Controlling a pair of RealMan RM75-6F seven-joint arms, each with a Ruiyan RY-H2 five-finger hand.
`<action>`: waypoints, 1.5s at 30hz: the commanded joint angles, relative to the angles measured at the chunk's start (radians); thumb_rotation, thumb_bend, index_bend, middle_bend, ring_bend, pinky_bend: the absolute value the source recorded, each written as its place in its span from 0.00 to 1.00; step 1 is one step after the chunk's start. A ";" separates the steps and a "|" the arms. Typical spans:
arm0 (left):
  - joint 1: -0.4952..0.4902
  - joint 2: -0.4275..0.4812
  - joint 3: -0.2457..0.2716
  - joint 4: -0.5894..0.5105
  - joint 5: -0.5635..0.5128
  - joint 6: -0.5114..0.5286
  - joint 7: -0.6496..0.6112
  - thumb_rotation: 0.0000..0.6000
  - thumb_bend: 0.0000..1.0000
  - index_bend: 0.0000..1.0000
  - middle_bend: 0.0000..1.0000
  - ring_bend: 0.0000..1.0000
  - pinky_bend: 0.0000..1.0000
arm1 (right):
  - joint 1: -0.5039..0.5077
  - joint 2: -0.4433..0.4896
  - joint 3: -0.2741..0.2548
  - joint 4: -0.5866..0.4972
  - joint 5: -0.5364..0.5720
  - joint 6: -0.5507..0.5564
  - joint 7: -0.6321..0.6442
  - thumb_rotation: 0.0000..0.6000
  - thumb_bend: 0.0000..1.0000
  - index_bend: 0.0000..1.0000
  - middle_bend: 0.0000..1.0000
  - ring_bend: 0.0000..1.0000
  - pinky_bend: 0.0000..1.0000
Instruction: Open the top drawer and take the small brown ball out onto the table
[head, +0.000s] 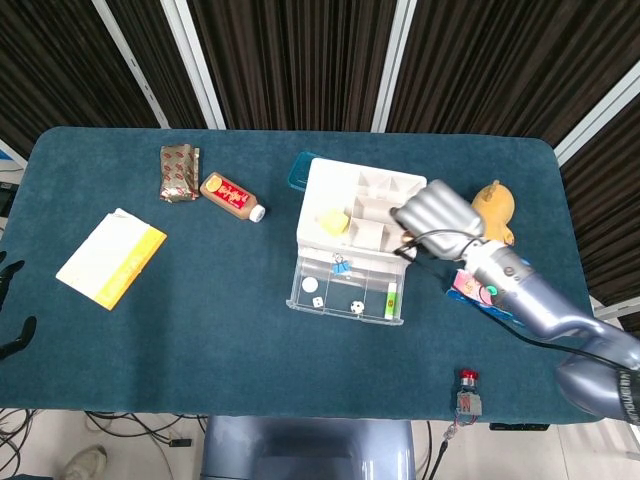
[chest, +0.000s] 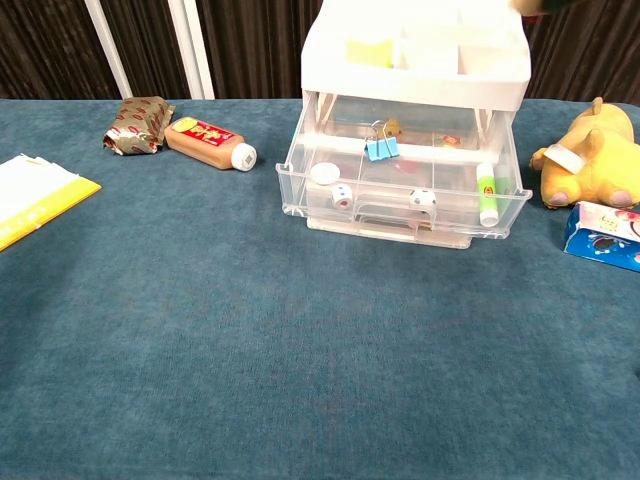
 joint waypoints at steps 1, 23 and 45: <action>0.000 0.000 0.000 -0.001 0.000 0.001 0.001 1.00 0.38 0.10 0.00 0.00 0.00 | -0.033 0.020 -0.014 0.030 -0.005 -0.007 0.021 1.00 0.33 0.61 1.00 1.00 1.00; 0.000 -0.003 -0.001 0.001 -0.002 0.002 0.007 1.00 0.38 0.09 0.00 0.00 0.00 | -0.161 -0.084 -0.107 0.083 -0.062 -0.105 0.000 1.00 0.33 0.62 1.00 1.00 1.00; 0.000 -0.004 -0.001 0.005 -0.002 0.000 0.004 1.00 0.38 0.09 0.00 0.00 0.00 | -0.259 -0.379 -0.149 0.245 -0.042 -0.027 -0.040 1.00 0.33 0.63 1.00 1.00 1.00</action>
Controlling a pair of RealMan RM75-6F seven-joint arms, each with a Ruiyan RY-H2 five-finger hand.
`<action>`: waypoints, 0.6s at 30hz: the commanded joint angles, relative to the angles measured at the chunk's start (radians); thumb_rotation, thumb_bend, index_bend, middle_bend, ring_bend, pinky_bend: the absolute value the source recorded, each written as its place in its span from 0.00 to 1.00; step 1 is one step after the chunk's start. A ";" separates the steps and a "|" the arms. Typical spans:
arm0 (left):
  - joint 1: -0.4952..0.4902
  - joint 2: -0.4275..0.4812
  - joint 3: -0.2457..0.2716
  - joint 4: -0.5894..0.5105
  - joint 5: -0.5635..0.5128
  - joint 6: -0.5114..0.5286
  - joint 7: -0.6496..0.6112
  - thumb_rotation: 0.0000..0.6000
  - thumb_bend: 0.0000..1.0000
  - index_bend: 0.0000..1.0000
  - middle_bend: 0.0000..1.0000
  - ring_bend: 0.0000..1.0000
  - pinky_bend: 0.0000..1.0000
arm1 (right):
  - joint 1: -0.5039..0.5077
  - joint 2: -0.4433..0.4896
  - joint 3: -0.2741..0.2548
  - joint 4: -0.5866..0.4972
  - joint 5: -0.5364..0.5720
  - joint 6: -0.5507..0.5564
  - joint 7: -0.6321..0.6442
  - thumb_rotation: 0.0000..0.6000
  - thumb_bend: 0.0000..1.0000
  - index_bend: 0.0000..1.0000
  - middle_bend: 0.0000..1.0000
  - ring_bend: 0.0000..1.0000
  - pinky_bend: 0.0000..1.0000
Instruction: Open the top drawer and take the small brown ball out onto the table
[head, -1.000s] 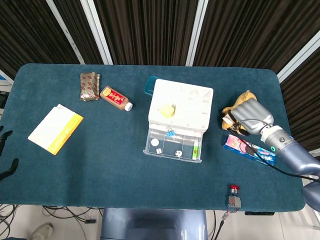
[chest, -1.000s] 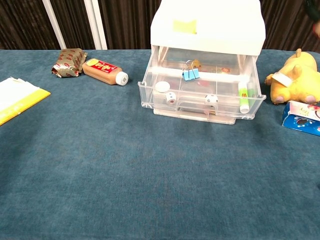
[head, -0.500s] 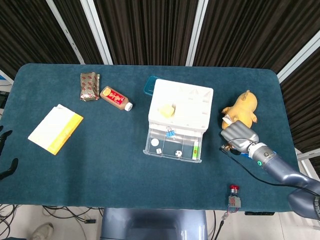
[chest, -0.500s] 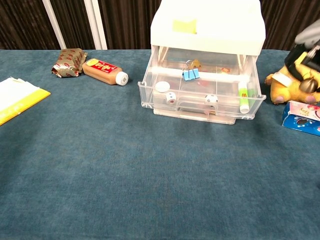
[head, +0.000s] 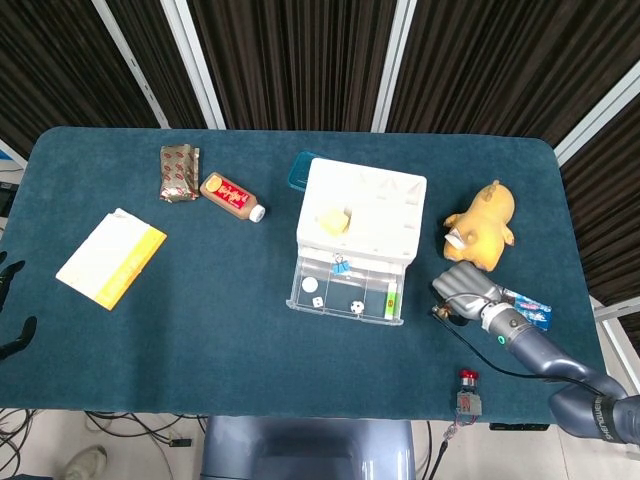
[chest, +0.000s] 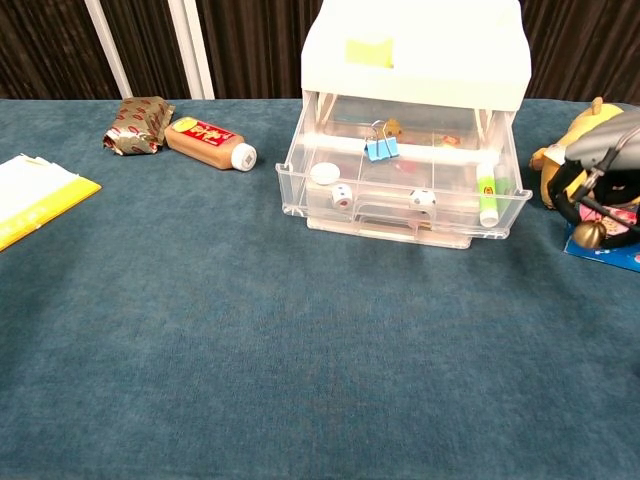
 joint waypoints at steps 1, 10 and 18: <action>-0.001 0.000 0.000 0.000 0.000 -0.001 0.001 1.00 0.38 0.09 0.00 0.00 0.00 | -0.017 -0.039 -0.007 0.025 0.006 0.017 -0.012 1.00 0.33 0.63 1.00 1.00 1.00; 0.000 -0.001 0.000 0.001 0.001 0.000 -0.001 1.00 0.38 0.09 0.00 0.00 0.00 | -0.033 -0.129 -0.009 0.071 0.028 0.021 -0.024 1.00 0.33 0.63 1.00 1.00 1.00; -0.001 -0.001 0.000 0.002 -0.001 -0.002 -0.001 1.00 0.38 0.09 0.00 0.00 0.00 | -0.036 -0.198 -0.007 0.124 0.030 0.025 -0.042 1.00 0.32 0.64 1.00 1.00 1.00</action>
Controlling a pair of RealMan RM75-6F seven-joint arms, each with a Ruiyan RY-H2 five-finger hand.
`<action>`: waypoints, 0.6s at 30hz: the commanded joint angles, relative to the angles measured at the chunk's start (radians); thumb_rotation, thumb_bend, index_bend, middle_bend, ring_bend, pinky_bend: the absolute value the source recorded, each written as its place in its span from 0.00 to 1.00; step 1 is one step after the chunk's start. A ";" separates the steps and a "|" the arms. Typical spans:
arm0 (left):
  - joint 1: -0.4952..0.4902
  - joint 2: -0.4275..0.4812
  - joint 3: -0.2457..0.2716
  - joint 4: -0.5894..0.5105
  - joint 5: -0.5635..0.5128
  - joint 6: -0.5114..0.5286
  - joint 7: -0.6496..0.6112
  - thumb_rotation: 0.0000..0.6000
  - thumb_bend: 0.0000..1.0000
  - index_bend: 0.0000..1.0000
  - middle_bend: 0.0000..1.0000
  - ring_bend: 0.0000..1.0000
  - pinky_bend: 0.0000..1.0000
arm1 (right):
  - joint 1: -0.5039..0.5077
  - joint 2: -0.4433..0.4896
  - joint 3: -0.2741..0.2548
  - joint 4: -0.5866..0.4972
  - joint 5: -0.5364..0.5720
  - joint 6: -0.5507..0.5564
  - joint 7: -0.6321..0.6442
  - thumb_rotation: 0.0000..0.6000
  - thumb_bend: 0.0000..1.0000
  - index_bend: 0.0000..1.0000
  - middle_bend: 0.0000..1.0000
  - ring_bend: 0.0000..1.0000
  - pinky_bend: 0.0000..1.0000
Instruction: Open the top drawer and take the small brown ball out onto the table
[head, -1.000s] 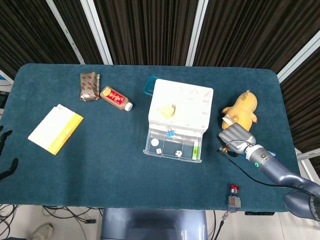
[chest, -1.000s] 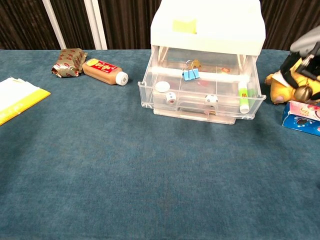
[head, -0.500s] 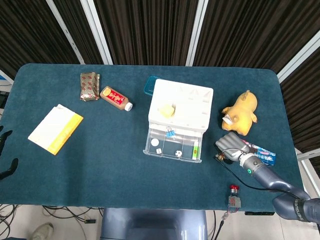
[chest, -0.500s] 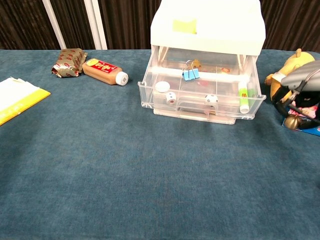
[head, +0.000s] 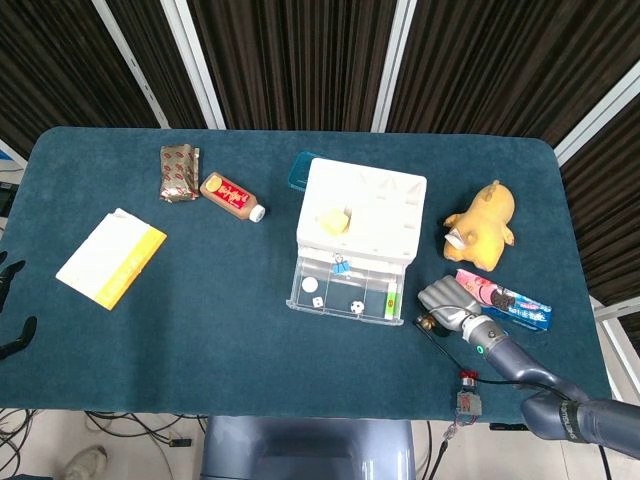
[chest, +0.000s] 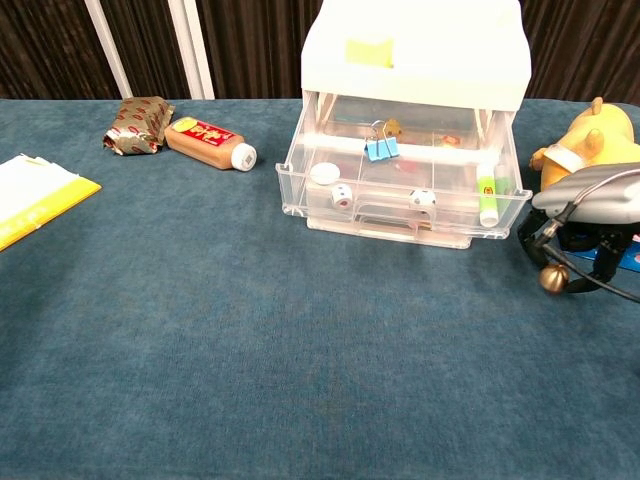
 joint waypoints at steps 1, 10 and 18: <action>0.000 0.000 0.000 0.000 -0.001 -0.001 0.000 1.00 0.38 0.09 0.00 0.00 0.00 | 0.001 -0.023 -0.003 0.020 0.002 -0.001 -0.022 1.00 0.31 0.64 1.00 1.00 1.00; 0.000 0.000 0.000 0.000 -0.001 -0.001 0.000 1.00 0.38 0.09 0.00 0.00 0.00 | -0.006 -0.073 0.001 0.057 0.037 0.024 -0.088 1.00 0.29 0.63 1.00 1.00 1.00; 0.000 -0.001 0.000 0.002 -0.002 -0.001 0.000 1.00 0.38 0.09 0.00 0.00 0.00 | -0.002 -0.063 0.000 0.038 0.083 0.020 -0.140 1.00 0.26 0.37 1.00 1.00 1.00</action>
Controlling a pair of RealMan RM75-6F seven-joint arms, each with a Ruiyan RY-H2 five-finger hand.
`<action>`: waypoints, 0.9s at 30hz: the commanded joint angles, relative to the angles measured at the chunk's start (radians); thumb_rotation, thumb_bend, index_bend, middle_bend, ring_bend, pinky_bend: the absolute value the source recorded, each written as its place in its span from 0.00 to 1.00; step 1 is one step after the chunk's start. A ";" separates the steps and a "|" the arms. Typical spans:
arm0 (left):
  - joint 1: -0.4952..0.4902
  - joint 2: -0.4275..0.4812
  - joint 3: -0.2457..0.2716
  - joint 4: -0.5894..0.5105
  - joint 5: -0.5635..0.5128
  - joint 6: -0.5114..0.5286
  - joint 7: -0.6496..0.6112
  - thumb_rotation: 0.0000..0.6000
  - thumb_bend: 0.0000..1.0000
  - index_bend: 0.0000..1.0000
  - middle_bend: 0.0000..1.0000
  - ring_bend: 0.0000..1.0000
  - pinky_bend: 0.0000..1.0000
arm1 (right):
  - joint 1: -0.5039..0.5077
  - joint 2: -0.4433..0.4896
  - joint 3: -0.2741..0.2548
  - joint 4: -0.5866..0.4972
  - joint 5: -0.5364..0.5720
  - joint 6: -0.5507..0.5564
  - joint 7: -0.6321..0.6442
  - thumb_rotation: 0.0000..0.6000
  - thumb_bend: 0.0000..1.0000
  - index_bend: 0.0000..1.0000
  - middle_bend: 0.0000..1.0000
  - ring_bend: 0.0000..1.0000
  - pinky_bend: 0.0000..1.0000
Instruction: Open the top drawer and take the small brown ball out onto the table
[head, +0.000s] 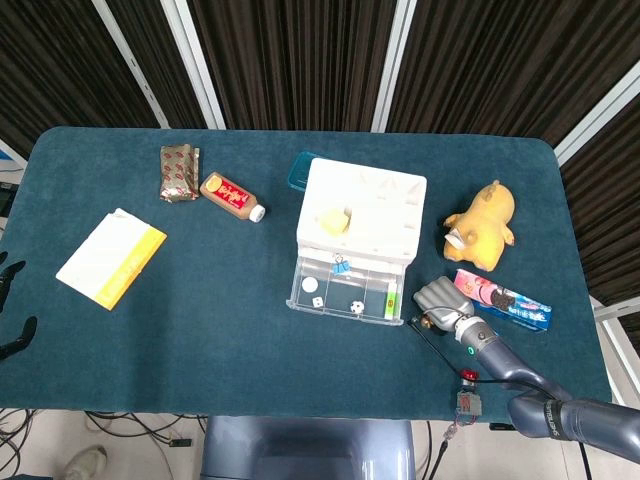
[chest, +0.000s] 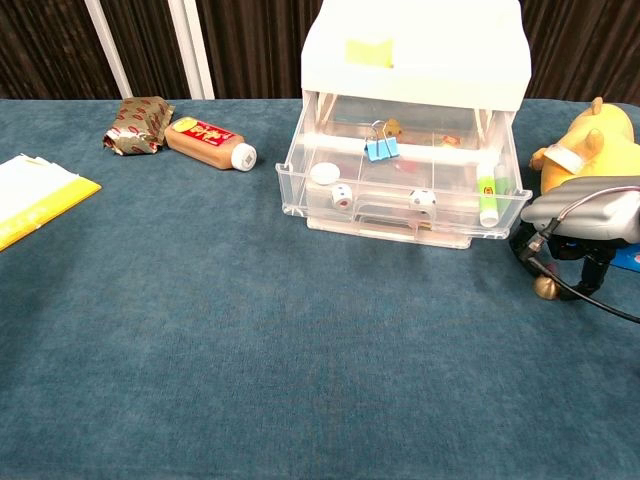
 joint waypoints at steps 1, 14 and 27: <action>0.000 0.000 0.000 0.000 0.000 0.001 0.000 1.00 0.38 0.09 0.00 0.00 0.00 | 0.003 0.015 0.002 -0.019 0.025 -0.004 -0.017 1.00 0.26 0.35 1.00 1.00 1.00; -0.001 -0.003 0.002 0.004 0.005 0.000 0.006 1.00 0.38 0.09 0.00 0.00 0.00 | -0.005 0.194 -0.003 -0.188 0.133 0.035 -0.066 1.00 0.24 0.26 0.99 1.00 1.00; 0.000 -0.002 0.002 -0.007 0.015 0.010 0.014 1.00 0.38 0.09 0.00 0.00 0.00 | -0.237 0.548 0.049 -0.412 0.123 0.386 0.200 1.00 0.23 0.18 0.43 0.59 0.58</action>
